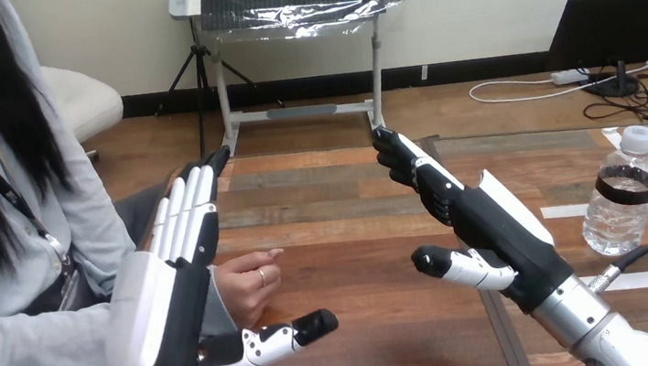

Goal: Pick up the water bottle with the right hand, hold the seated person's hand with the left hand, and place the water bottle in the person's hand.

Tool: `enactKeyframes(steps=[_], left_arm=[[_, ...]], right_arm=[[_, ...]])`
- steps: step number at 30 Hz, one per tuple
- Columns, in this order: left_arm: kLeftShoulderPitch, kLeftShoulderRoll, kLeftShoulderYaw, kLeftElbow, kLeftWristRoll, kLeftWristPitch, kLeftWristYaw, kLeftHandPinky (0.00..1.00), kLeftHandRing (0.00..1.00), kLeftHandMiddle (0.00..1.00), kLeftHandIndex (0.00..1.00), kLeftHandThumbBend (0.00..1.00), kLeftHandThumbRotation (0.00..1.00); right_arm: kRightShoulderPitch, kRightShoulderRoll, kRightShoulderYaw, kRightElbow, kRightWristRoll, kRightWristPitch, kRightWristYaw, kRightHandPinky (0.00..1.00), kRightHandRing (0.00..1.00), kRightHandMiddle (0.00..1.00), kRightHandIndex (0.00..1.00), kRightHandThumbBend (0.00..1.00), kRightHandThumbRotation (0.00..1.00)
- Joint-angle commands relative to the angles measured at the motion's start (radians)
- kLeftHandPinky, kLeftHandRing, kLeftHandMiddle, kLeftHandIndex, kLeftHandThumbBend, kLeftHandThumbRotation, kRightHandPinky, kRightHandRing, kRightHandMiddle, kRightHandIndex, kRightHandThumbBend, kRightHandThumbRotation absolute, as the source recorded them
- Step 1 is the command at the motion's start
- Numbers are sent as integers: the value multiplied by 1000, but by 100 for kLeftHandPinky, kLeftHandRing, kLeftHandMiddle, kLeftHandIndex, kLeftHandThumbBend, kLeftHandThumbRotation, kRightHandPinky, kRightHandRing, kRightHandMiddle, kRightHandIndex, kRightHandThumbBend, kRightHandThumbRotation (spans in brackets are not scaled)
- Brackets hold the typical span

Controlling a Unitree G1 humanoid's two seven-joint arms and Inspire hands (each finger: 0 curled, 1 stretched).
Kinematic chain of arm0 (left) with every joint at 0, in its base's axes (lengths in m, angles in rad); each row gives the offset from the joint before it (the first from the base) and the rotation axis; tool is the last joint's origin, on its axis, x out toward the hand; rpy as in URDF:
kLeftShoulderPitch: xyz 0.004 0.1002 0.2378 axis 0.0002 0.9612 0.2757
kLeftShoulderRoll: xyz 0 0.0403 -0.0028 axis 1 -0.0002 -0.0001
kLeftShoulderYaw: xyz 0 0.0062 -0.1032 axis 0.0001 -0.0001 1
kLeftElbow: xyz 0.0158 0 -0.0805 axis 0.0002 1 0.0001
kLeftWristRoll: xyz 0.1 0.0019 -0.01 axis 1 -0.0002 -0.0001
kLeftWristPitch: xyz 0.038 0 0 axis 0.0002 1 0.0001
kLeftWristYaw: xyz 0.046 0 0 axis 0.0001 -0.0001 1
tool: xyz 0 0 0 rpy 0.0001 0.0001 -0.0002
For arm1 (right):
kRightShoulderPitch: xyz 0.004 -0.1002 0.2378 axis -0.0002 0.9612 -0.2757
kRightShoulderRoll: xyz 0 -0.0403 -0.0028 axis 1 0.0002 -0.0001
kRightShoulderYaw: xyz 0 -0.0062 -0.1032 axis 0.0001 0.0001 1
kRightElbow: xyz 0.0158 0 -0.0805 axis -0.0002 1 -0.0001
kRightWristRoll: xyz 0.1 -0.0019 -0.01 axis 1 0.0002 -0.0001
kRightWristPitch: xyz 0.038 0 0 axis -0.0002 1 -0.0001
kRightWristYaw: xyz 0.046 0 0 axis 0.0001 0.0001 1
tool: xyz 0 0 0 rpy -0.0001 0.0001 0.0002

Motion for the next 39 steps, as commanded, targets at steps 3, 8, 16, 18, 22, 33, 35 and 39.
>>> enactKeyframes(steps=[3, 8, 16, 18, 22, 33, 35, 39], left_arm=[[-54, 19, -16, 19, -22, -17, 26, 100, 100, 100, 100, 100, 77], [-55, 21, -17, 21, -19, -17, 31, 100, 100, 100, 100, 100, 79], [-58, 28, -21, 27, -32, -26, 31, 100, 100, 100, 100, 100, 80], [-58, 29, -22, 26, -33, -25, 30, 100, 100, 100, 100, 100, 80], [-58, 31, -23, 26, -33, -23, 31, 100, 100, 100, 100, 100, 80], [-58, 37, -33, 23, -26, -16, 46, 100, 100, 100, 100, 100, 80], [-58, 38, -35, 24, -28, -17, 46, 100, 100, 100, 100, 100, 80], [-56, 38, -37, 22, -39, -15, 40, 100, 100, 100, 100, 100, 79]], right_arm=[[-69, -8, -3, -2, 32, -15, 14, 100, 100, 100, 100, 100, 77], [-69, -8, -2, -2, 31, -21, 17, 100, 100, 100, 100, 100, 76], [-69, -10, 0, -4, 29, -16, 19, 100, 100, 100, 100, 100, 75], [-69, -11, 0, -4, 30, -15, 20, 100, 100, 100, 100, 100, 75], [-68, -12, 0, -5, 31, -14, 20, 100, 100, 100, 100, 100, 75], [-67, -14, -1, -8, 40, -4, 29, 100, 100, 100, 100, 100, 75], [-67, -14, -2, -8, 42, -3, 30, 100, 100, 100, 100, 100, 75], [-67, -16, -2, -7, 40, -6, 30, 100, 100, 100, 100, 100, 74]])
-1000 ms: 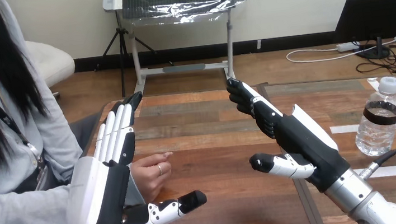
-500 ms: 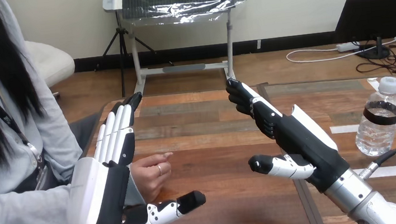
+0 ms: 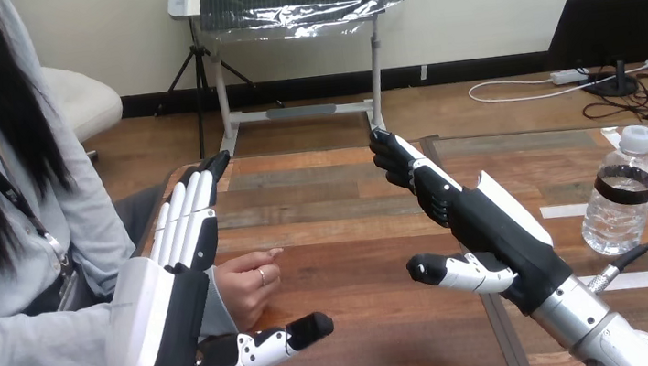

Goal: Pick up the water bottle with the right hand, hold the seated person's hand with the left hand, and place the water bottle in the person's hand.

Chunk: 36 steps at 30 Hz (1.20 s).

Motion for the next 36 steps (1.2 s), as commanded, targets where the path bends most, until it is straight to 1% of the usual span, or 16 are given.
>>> enactKeyframes(steps=[1, 8, 14, 20, 26, 32, 36], left_arm=[[-56, 12, -10, 0, -16, -4, 9, 100, 100, 100, 100, 100, 79], [-56, 14, -10, -2, -22, -4, 6, 100, 100, 100, 100, 100, 79], [-56, 16, -10, -3, -24, -5, 4, 100, 100, 100, 100, 100, 78], [-57, 18, -12, -3, -37, -6, -8, 100, 100, 100, 100, 100, 78], [-67, 26, -19, 14, -86, -35, -37, 100, 100, 100, 100, 100, 75], [-79, 30, -23, 36, -142, -62, -73, 100, 100, 100, 100, 100, 74], [-83, 30, -24, 46, -175, -77, -98, 100, 100, 100, 100, 100, 74]], right_arm=[[-67, -17, -5, -7, 13, -7, -4, 100, 100, 100, 100, 100, 74], [-68, -16, -6, -7, 14, -8, -6, 100, 100, 100, 100, 100, 74], [-68, -14, -7, -10, 25, -4, 3, 100, 100, 100, 100, 100, 74], [-69, -14, -6, -9, 25, -7, 1, 100, 100, 100, 100, 100, 73], [-68, -18, -10, -9, -5, -27, -43, 100, 100, 100, 100, 100, 74], [-67, -7, -24, -9, 15, -29, -64, 100, 100, 100, 100, 100, 74], [-66, -6, -36, -14, 2, -37, -118, 100, 100, 100, 100, 100, 74]])
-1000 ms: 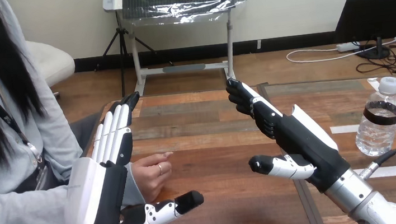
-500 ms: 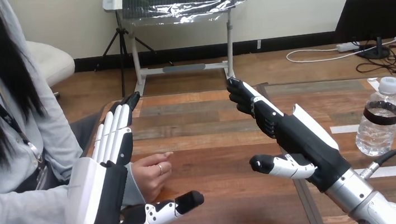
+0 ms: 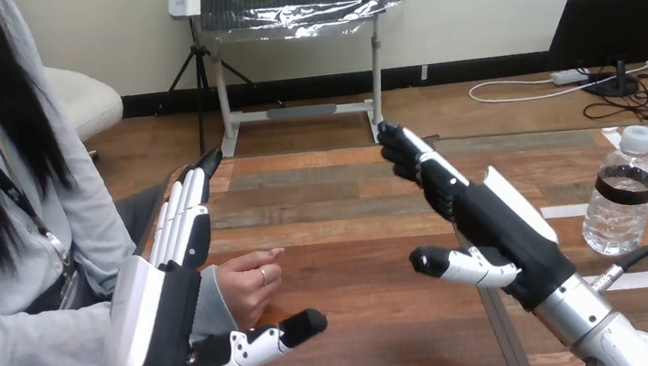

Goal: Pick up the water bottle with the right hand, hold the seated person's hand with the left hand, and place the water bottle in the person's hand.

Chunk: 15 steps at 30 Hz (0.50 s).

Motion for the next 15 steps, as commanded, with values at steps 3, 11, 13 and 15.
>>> enactKeyframes(steps=[3, 11, 13, 15], left_arm=[[-72, 18, -10, 19, -54, -37, -34, 99, 100, 100, 100, 100, 74], [-69, 16, -4, 21, -78, -44, -62, 96, 100, 100, 100, 100, 73], [-69, 16, -3, 23, -87, -45, -71, 95, 100, 100, 100, 100, 73], [-69, 16, -3, 25, -92, -46, -78, 95, 100, 100, 100, 100, 72]], right_arm=[[-67, -5, -45, -15, 9, -39, -93, 99, 100, 100, 100, 100, 74], [-75, -11, -72, -13, 4, -52, -192, 92, 100, 100, 100, 100, 73], [-77, -14, -81, -15, 9, -44, -213, 90, 100, 100, 100, 100, 72], [-81, -16, -90, -14, 14, -37, -230, 90, 100, 100, 100, 100, 71]])
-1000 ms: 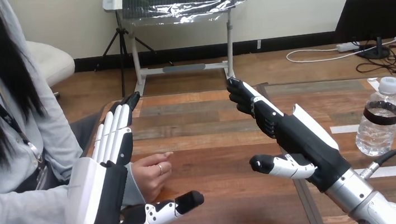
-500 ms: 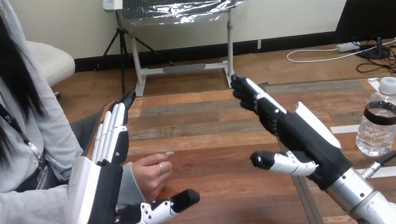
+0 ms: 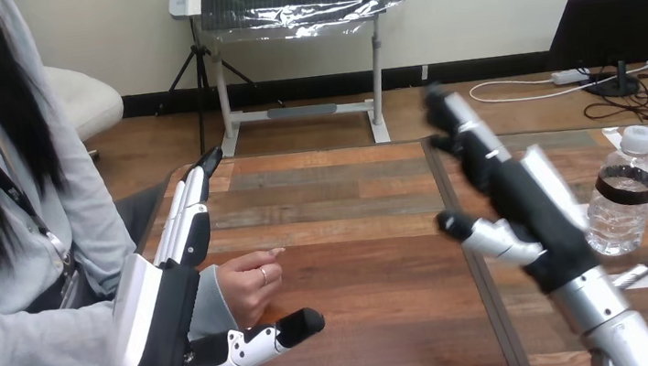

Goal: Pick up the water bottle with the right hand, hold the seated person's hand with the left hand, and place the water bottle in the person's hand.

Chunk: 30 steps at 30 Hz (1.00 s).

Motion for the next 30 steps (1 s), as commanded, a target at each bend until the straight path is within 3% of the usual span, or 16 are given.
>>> enactKeyframes(steps=[1, 8, 14, 30], left_arm=[[-62, 14, -2, 9, -26, -19, -16, 95, 100, 100, 100, 100, 72], [-59, 10, 1, 10, -26, -17, -25, 95, 100, 100, 100, 100, 72], [-57, 9, 3, 11, -13, -16, -22, 95, 100, 100, 100, 100, 72], [-48, 24, 12, 11, -29, -26, -39, 98, 100, 100, 100, 100, 72]], right_arm=[[-83, -19, -49, -12, 17, -12, -62, 90, 100, 100, 100, 100, 70], [-106, -33, -80, 11, 24, -9, -113, 91, 100, 100, 100, 100, 68], [-130, -63, -99, 34, -3, -5, -171, 91, 100, 100, 100, 100, 69], [-203, -149, -133, 87, -27, 25, -261, 95, 100, 100, 100, 100, 71]])
